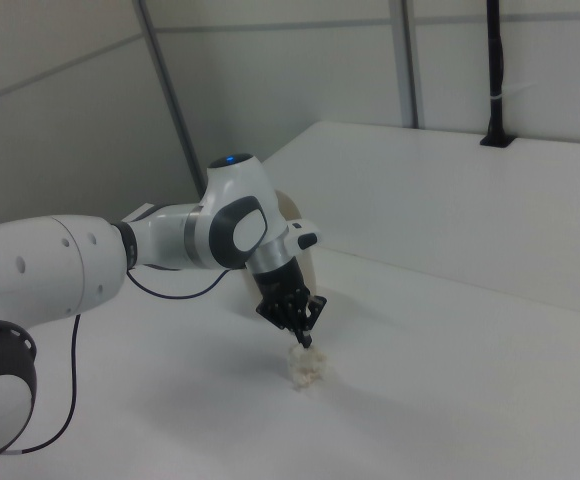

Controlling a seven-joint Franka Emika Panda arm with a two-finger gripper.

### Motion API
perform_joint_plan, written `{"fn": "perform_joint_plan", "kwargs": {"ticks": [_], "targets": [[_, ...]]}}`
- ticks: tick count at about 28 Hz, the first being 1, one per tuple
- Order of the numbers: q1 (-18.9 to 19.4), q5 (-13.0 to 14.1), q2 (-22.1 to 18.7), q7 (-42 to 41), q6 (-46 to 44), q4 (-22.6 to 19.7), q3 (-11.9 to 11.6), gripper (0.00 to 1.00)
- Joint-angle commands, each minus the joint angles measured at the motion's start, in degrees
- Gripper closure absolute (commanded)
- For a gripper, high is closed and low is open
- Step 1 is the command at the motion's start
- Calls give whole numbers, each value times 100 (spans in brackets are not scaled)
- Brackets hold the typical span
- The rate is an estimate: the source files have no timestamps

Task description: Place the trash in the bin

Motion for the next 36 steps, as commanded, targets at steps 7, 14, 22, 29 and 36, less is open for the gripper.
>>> {"fn": "perform_joint_plan", "kwargs": {"ticks": [7,14,22,29,36], "targets": [[54,212,-858,100,-246,-45,-24,100],[62,432,-981,205,-19,175,90,100],[115,467,-928,671,1650,210,354,100],[317,423,-577,1014,3110,175,468,100],[405,397,-252,1163,3577,175,468,100]]}}
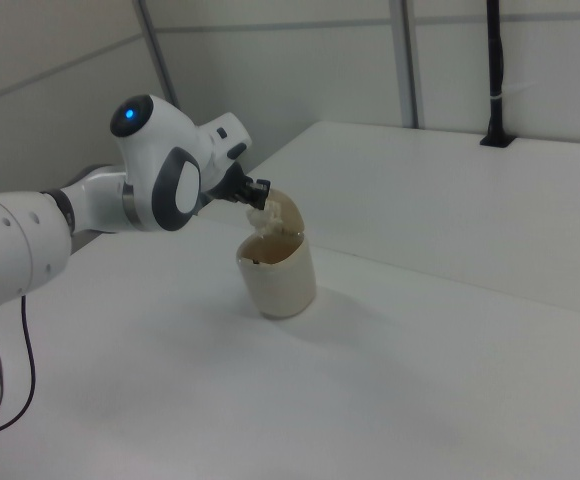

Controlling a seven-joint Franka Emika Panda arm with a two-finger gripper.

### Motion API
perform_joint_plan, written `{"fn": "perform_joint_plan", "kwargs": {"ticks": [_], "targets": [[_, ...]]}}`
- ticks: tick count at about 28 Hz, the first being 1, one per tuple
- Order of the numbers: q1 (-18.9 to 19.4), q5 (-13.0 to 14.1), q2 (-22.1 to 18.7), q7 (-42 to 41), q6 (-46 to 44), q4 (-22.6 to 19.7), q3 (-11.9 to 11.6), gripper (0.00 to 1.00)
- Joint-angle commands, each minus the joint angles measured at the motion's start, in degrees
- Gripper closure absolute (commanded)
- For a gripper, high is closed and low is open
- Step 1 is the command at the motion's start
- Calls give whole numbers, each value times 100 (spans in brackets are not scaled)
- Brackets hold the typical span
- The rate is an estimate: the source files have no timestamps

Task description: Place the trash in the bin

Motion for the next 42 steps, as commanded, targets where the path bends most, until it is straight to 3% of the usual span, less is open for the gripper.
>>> {"fn": "perform_joint_plan", "kwargs": {"ticks": [1,2,3,6,7,8,12,19,30,42], "targets": [[73,-1,214,275,251,4,-45,100],[73,-1,240,292,251,4,-54,89],[73,7,258,310,251,-5,-54,38],[65,-1,276,293,234,-92,-71,25],[65,7,267,293,216,-119,-72,7],[65,-1,249,293,146,-137,-89,0],[3,34,197,301,-301,-137,-107,0],[-190,52,21,258,-2251,-119,-133,0],[-621,-45,-366,-155,-4265,-119,-151,0],[-911,-1,-1042,-208,-5022,-128,-511,0]]}}
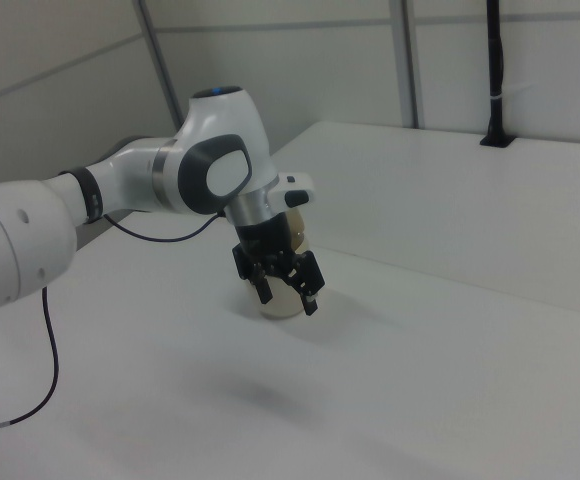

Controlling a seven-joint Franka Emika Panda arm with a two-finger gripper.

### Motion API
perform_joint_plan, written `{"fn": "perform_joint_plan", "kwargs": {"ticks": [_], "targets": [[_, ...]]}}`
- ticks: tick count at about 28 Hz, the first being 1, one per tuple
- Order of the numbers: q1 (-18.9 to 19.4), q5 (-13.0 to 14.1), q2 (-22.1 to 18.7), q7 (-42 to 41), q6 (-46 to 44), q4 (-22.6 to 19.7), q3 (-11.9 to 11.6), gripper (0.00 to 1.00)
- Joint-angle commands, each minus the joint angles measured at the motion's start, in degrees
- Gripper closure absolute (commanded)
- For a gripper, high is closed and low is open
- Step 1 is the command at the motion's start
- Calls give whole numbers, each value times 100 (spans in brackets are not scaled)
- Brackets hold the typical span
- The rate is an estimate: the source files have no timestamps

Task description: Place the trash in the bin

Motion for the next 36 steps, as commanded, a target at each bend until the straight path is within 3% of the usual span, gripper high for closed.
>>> {"fn": "perform_joint_plan", "kwargs": {"ticks": [1,5,11,21,24,25,27,36], "targets": [[-139,31,-483,-150,-353,-150,-130,0],[-367,48,-816,-177,-555,-141,-131,0],[-394,40,-1028,-177,-889,-123,-139,0],[-447,92,-1055,-264,-881,-70,-183,0],[-508,267,-1055,-422,-881,-70,-192,0],[-595,486,-1072,-501,-890,-70,-192,0],[-657,628,-1081,-598,-899,-70,-192,0],[-658,602,-1073,-792,-899,-70,-157,0]]}}
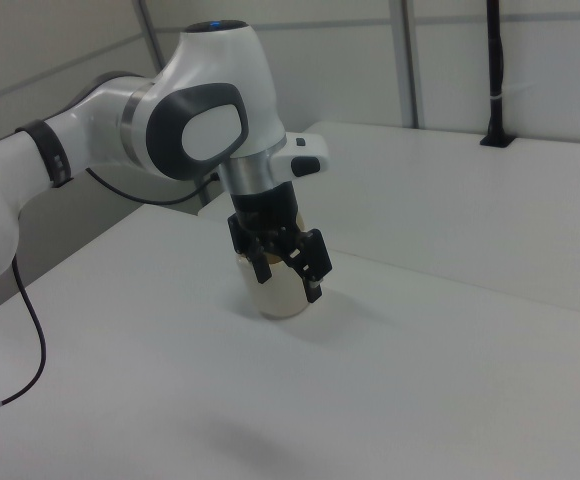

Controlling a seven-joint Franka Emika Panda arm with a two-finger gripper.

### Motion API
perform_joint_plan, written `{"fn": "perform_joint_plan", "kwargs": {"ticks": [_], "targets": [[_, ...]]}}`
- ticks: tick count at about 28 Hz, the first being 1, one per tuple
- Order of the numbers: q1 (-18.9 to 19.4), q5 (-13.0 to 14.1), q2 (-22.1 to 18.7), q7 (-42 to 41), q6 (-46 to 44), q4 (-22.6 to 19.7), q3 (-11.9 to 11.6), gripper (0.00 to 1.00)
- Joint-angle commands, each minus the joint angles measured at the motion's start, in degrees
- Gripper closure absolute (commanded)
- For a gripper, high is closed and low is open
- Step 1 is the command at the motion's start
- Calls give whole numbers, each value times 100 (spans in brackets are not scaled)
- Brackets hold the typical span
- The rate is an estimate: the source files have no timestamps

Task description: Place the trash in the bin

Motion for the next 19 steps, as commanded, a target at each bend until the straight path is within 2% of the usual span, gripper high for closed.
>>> {"fn": "perform_joint_plan", "kwargs": {"ticks": [1,19], "targets": [[12,92,-100,-290,-74,-75,-22,0],[3,135,-91,-326,-83,-5,-31,0]]}}
